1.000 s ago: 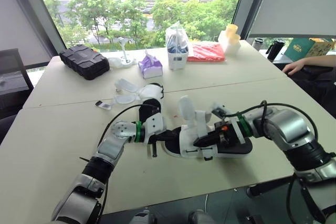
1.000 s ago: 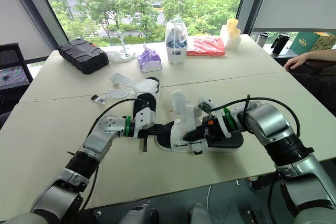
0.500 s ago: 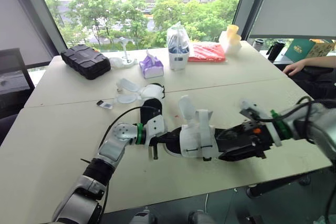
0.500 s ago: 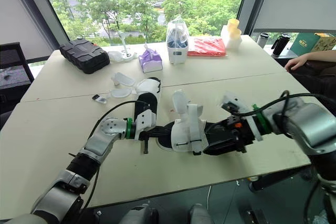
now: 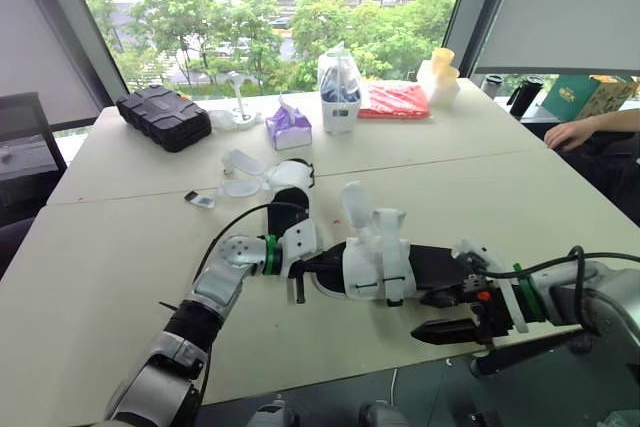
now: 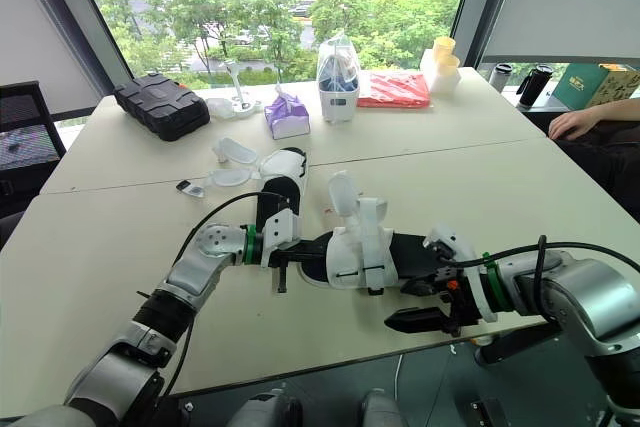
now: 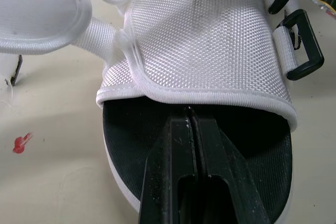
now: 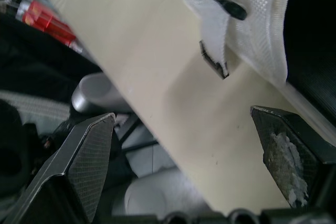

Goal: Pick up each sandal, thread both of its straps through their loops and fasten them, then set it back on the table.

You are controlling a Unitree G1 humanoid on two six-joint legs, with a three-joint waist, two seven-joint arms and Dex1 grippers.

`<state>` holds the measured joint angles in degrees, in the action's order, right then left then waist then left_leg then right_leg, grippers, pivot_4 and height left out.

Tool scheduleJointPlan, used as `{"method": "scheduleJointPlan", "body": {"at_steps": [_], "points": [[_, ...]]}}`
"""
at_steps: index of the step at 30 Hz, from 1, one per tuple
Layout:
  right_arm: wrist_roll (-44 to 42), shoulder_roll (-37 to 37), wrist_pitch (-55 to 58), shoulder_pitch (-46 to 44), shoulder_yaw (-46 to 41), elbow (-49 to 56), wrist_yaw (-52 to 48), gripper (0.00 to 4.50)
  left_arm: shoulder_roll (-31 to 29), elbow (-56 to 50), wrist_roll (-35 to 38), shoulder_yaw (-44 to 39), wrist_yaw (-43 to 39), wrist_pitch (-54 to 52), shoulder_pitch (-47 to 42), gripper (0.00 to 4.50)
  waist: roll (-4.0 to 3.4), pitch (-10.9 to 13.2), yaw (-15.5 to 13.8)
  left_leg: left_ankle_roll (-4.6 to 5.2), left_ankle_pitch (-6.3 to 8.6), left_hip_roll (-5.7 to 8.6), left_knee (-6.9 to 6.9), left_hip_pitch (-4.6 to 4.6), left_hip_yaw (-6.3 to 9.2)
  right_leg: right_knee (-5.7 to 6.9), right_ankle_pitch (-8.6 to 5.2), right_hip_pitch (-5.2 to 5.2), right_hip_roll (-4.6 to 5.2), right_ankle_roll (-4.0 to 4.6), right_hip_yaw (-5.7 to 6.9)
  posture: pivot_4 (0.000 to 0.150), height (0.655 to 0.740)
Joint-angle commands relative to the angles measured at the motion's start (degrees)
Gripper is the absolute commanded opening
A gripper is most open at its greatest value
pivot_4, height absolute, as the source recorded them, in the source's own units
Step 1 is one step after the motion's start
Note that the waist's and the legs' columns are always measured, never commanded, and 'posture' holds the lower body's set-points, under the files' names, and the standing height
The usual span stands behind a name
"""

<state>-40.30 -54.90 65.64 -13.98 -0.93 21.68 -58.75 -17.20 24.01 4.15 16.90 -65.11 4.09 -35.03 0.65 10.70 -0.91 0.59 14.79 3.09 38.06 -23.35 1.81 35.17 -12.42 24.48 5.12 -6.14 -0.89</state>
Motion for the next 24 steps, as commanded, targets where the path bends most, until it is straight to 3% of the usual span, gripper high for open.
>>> {"method": "scheduleJointPlan", "body": {"at_steps": [1, 14, 17, 24], "points": [[-0.5, 2.5, -0.5, -1.1, -0.9, 0.5, 3.2, 4.45, 0.2, 0.5, -0.6, 0.8, -0.3, 0.3, -0.5, 0.00, 0.00, 0.0, 0.0, 0.00, 0.00, 0.00, 0.00, 0.00, 0.00, 0.00, 0.00, 0.00, 0.00, 0.00, 0.00, 0.150, 0.7400], [-4.9, 9.3, 2.8, -4.7, -0.1, 2.3, 8.0, 4.45, -0.3, 0.4, -0.5, 0.7, -0.3, 0.2, -0.5, 0.00, 0.00, 0.0, 0.2, 0.00, 0.00, -0.01, 0.00, 0.02, 0.01, 0.03, 0.01, 0.00, -0.06, -0.02, -0.01, 0.150, 0.7400], [-5.9, 9.5, 3.9, -5.5, 0.4, 2.3, 8.3, 3.60, -0.3, 0.4, -0.5, 0.7, -0.3, 0.3, -0.6, 0.00, 0.00, 0.0, 0.2, 0.00, 0.00, -0.01, 0.00, 0.02, 0.01, 0.03, 0.01, 0.00, -0.07, -0.02, -0.01, 0.150, 0.7400], [-4.7, 7.7, 3.3, -5.5, 3.6, 1.7, 7.1, 0.02, -0.1, 0.6, -0.5, 0.7, -0.2, 0.4, -0.7, 0.00, 0.00, 0.0, 0.2, 0.01, 0.00, -0.01, 0.00, 0.01, 0.01, 0.02, 0.01, 0.00, -0.06, -0.02, 0.00, 0.150, 0.7400]]}}
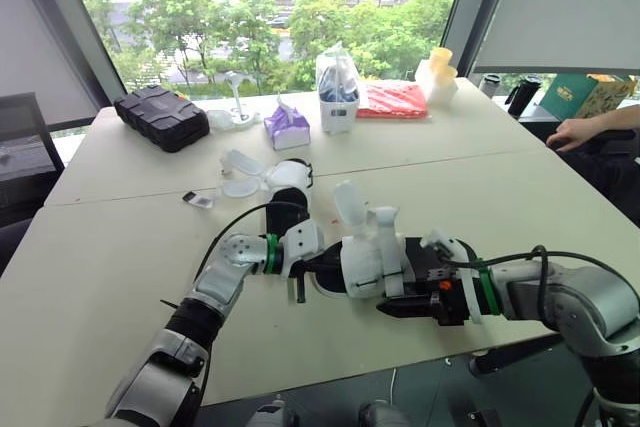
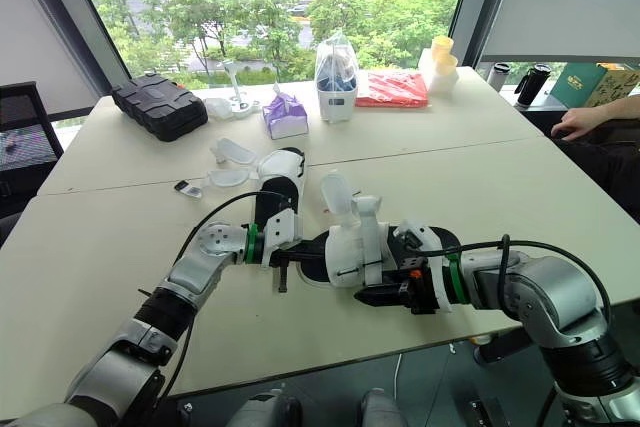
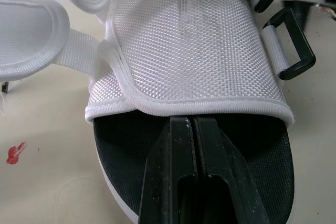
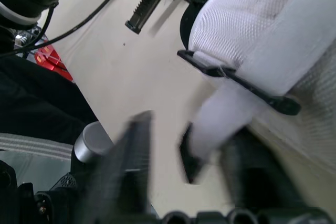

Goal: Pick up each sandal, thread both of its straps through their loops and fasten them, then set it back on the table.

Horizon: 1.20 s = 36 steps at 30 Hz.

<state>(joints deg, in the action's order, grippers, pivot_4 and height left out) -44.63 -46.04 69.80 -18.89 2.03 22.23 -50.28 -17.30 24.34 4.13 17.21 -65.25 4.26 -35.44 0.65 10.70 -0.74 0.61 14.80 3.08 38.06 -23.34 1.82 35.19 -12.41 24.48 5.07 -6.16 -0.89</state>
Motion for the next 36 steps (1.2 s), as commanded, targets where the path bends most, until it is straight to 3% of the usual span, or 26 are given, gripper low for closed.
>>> {"method": "scheduleJointPlan", "body": {"at_steps": [1, 12, 17, 23, 29, 36], "points": [[0.0, -1.8, -1.0, -0.5, 1.4, 1.4, -1.7, 0.02, 0.0, 0.2, -0.5, 0.4, 0.0, 0.2, -0.3, 0.00, 0.00, 0.0, 0.0, 0.00, 0.00, 0.00, 0.00, 0.00, 0.00, 0.00, 0.00, 0.00, 0.00, 0.00, 0.00, 0.150, 0.7400], [5.6, -14.6, -9.1, 11.0, 12.1, 6.9, -11.8, 0.02, -0.3, -0.7, -0.5, 0.5, 0.0, -0.2, 0.5, 0.00, 0.00, 0.0, 0.0, 0.03, 0.01, 0.00, 0.02, 0.00, -0.02, -0.01, -0.01, -0.02, -0.01, -0.01, 0.03, 0.150, 0.7400], [7.7, -16.9, -12.4, 12.2, 13.2, 6.9, -13.9, 0.02, -0.3, -1.2, -0.6, 0.7, 0.2, -0.4, 0.8, 0.00, 0.00, 0.0, 0.0, 0.03, 0.01, 0.00, 0.06, 0.03, -0.01, -0.01, -0.01, -0.05, -0.05, -0.01, 0.04, 0.150, 0.7400], [4.0, -16.5, -11.4, 9.6, 7.4, 10.5, -13.7, 0.02, -0.7, -1.7, -1.0, 0.9, 0.4, -0.1, 1.4, 0.00, 0.00, 0.0, 0.0, 0.03, 0.02, 0.00, 0.06, 0.02, -0.01, -0.02, -0.02, -0.05, -0.04, -0.03, 0.03, 0.150, 0.7400], [-1.0, -21.3, -11.0, 6.3, -3.9, 15.7, -14.7, 0.02, -0.7, -1.9, -1.3, 1.1, 0.5, 0.3, 1.6, 0.00, 0.01, 0.0, -0.1, 0.03, 0.02, -0.01, 0.06, 0.01, 0.00, -0.04, -0.02, -0.06, -0.02, -0.02, 0.04, 0.150, 0.7400], [-1.9, -20.8, -10.1, -4.4, -4.2, 8.7, -14.4, 0.02, 0.0, -1.0, -1.6, 1.2, 0.6, 0.8, 1.0, 0.00, 0.04, 0.0, -0.1, 0.03, 0.02, -0.02, 0.06, 0.00, -0.01, -0.07, -0.02, -0.06, 0.00, 0.00, 0.03, 0.150, 0.7400]]}}
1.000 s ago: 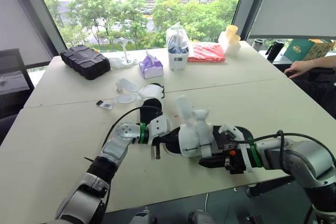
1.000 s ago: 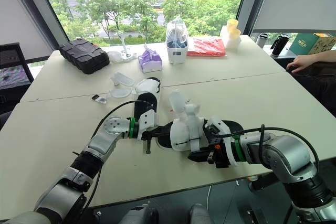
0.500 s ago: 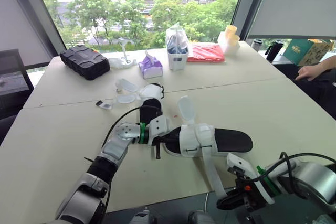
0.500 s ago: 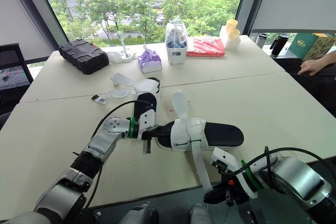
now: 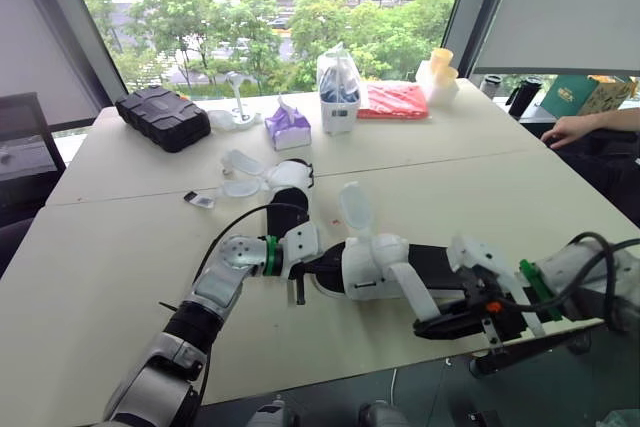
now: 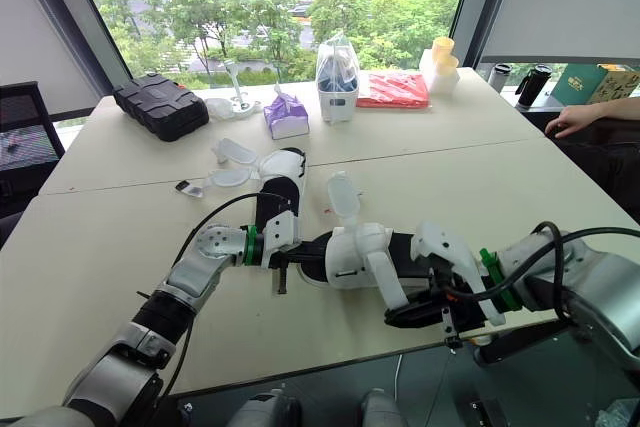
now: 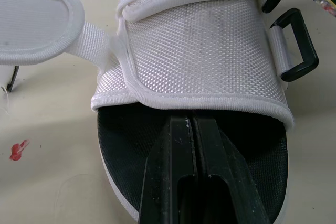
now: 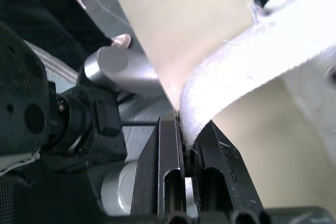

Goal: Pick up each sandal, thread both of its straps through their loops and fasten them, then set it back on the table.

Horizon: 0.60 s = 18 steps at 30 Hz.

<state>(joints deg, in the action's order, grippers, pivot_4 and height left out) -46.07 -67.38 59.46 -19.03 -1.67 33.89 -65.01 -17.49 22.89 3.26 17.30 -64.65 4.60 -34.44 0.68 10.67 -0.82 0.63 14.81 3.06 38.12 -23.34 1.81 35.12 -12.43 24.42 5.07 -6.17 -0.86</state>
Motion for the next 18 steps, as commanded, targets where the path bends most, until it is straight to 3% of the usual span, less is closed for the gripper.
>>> {"method": "scheduleJointPlan", "body": {"at_steps": [1, 4, 10, 18], "points": [[0.4, 1.2, 0.1, -5.9, 0.8, -4.5, 0.4, 0.35, 0.3, 0.6, -0.8, 1.1, 0.0, 0.5, -0.1, 0.00, 0.00, 0.0, 0.0, 0.00, 0.00, 0.00, 0.00, 0.00, 0.00, 0.00, 0.00, 0.00, 0.01, 0.00, 0.00, 0.150, 0.7400], [3.1, 3.9, -0.3, -10.3, 5.3, -10.0, 0.4, 1.50, 0.6, 1.1, -0.9, 1.0, 0.0, 0.7, -0.5, 0.00, 0.00, 0.0, 0.0, 0.00, 0.00, 0.00, 0.00, 0.00, 0.00, -0.02, 0.00, 0.00, 0.01, 0.01, 0.00, 0.150, 0.7400], [4.4, 11.9, 2.8, -17.6, 8.2, -21.7, 2.4, 4.48, 0.4, 1.7, -0.9, 0.6, 0.1, 1.1, -0.9, 0.00, 0.00, 0.0, 0.1, 0.00, 0.00, 0.01, 0.00, -0.02, -0.01, -0.01, 0.01, 0.02, 0.05, 0.02, -0.03, 0.150, 0.7400], [5.1, 19.8, 6.5, -25.2, 6.5, -32.7, 6.9, 4.48, 0.1, 1.1, -0.8, 0.4, 0.3, 0.8, -0.5, 0.00, -0.02, 0.0, 0.1, 0.00, 0.00, 0.01, -0.02, -0.03, 0.01, 0.01, 0.04, 0.07, 0.07, 0.05, -0.10, 0.150, 0.7400]]}}
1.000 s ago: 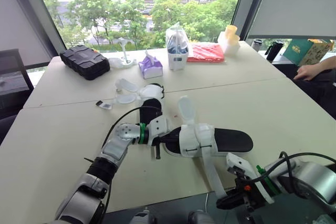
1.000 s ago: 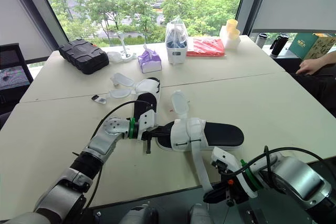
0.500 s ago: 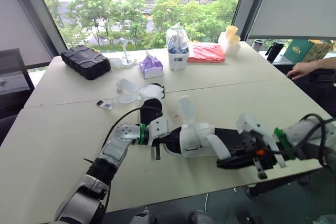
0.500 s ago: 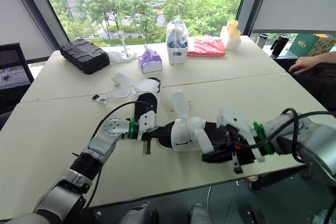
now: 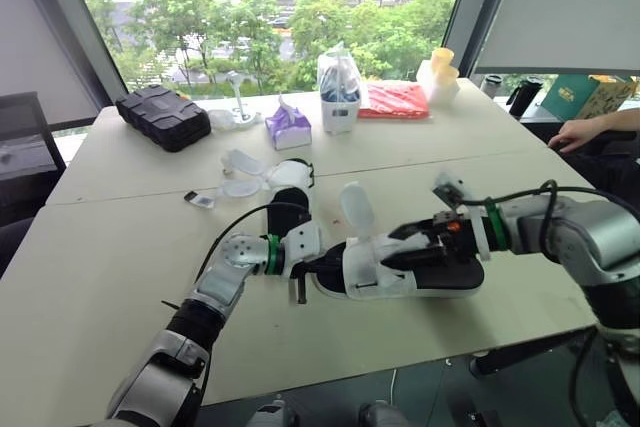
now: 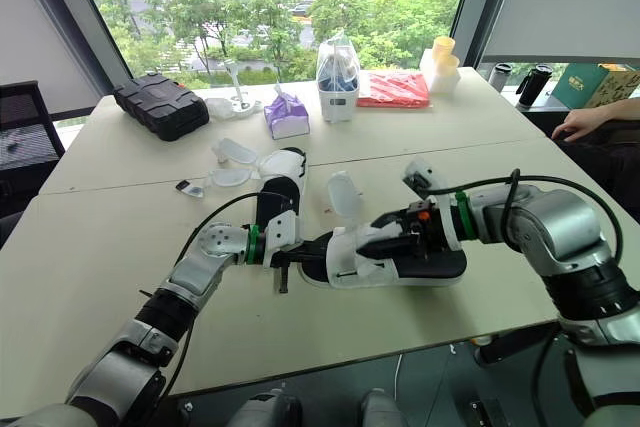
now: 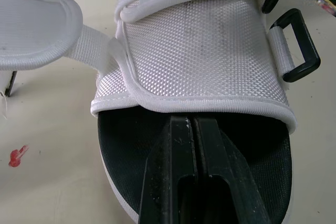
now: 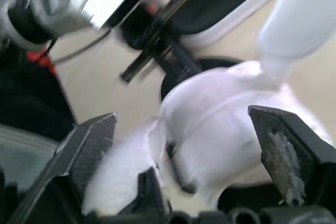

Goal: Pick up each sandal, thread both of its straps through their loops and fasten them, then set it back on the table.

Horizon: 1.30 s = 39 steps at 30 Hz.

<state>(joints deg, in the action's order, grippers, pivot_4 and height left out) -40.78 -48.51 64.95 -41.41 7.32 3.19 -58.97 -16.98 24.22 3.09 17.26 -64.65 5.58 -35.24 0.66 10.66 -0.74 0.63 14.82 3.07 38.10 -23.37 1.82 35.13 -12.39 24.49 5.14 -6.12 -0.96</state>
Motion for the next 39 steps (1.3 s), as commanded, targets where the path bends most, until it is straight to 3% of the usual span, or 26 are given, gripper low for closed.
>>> {"method": "scheduleJointPlan", "body": {"at_steps": [1, 9, 12, 18, 28, 39], "points": [[-0.1, 1.3, 1.4, -3.4, -2.6, -2.7, 1.0, 4.48, -0.5, -0.4, -0.6, 0.4, 0.3, -0.3, 0.3, 0.00, 0.00, 0.0, 0.0, 0.00, 0.00, 0.00, 0.00, 0.00, 0.00, 0.00, 0.00, 0.01, 0.00, 0.00, 0.01, 0.150, 0.7400], [8.0, 11.8, -5.0, -11.2, -3.6, -16.4, 10.9, 4.48, -0.5, -1.7, -0.4, 0.6, 0.5, -1.0, 1.1, 0.00, -0.04, 0.0, 0.2, -0.01, 0.00, 0.00, -0.04, -0.01, -0.01, 0.03, 0.01, 0.06, 0.01, 0.01, -0.02, 0.150, 0.7400], [8.1, 12.1, -4.3, -12.5, -4.2, -17.6, 10.0, 4.48, -0.6, -2.0, -0.4, 0.6, 0.5, -1.2, 1.2, 0.00, -0.04, 0.0, 0.0, -0.01, 0.00, 0.01, -0.06, -0.04, -0.01, 0.06, 0.02, 0.11, 0.01, 0.00, 0.01, 0.150, 0.7400], [7.8, 7.8, -2.4, -11.3, -2.0, -13.8, 4.1, 4.48, -0.7, -2.4, -0.4, 0.6, 0.6, -1.5, 1.5, 0.00, -0.05, 0.0, 0.1, 0.00, 0.01, 0.05, -0.10, -0.05, -0.01, 0.06, 0.03, 0.12, 0.03, -0.01, 0.03, 0.150, 0.7400], [7.3, 0.5, -0.4, -5.2, 4.3, 6.3, -2.4, 4.48, -0.6, -2.2, -0.4, 0.7, 0.6, -1.4, 1.5, 0.00, -0.07, 0.0, 0.1, 0.01, 0.01, 0.04, -0.09, -0.03, -0.01, 0.08, 0.03, 0.11, 0.00, -0.01, 0.07, 0.150, 0.7400], [14.6, 0.2, -4.5, -4.7, 14.2, 10.1, -1.7, 4.48, -0.2, -1.4, -0.5, 0.7, 0.9, -1.0, 0.9, 0.00, -0.06, 0.0, 0.1, 0.01, 0.01, 0.04, -0.09, -0.03, -0.01, 0.07, 0.02, 0.11, 0.00, 0.00, 0.07, 0.150, 0.7400]]}}
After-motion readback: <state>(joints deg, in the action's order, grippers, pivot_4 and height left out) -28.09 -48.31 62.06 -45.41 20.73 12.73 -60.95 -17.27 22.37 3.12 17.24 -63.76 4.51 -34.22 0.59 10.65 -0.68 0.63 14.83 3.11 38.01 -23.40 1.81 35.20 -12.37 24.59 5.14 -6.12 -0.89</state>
